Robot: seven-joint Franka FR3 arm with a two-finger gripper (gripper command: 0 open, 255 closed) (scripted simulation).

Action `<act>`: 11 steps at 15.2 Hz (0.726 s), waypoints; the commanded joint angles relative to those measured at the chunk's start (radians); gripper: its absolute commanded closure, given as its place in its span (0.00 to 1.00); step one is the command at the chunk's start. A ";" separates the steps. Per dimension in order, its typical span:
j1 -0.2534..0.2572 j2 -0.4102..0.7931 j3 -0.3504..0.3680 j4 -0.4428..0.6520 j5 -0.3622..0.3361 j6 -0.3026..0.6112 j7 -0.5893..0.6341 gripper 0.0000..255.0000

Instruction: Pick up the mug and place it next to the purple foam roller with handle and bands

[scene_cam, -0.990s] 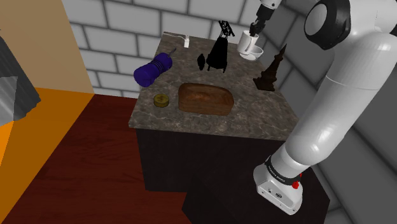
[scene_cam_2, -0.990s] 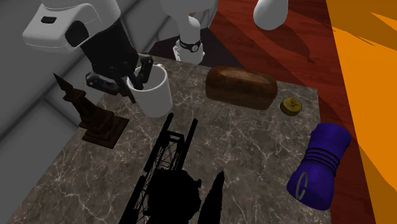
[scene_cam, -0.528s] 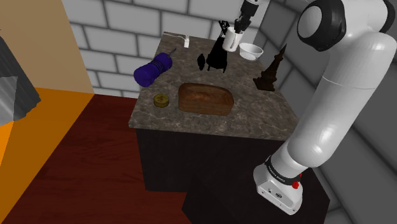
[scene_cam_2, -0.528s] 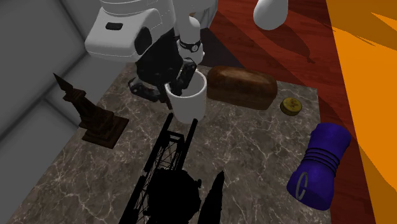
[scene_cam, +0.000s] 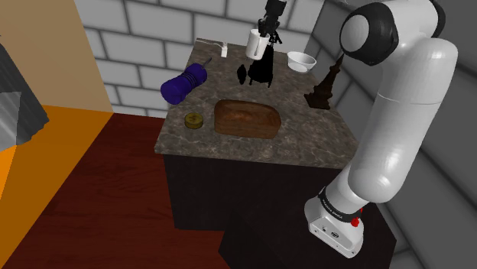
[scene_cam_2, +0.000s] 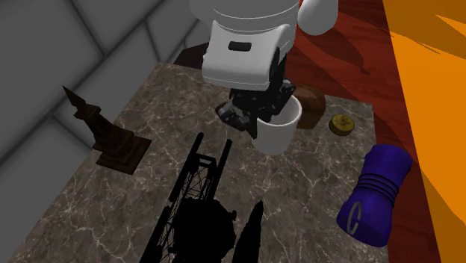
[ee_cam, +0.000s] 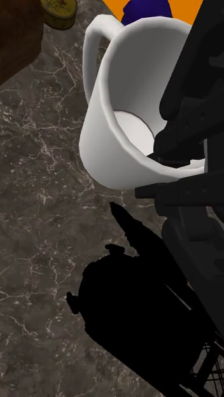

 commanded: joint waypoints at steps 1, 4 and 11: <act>0.012 0.047 0.015 0.069 0.013 -0.019 0.040 1.00; 0.027 0.115 0.035 0.171 0.029 -0.050 0.094 1.00; 0.051 0.137 0.045 0.136 0.032 0.009 0.116 1.00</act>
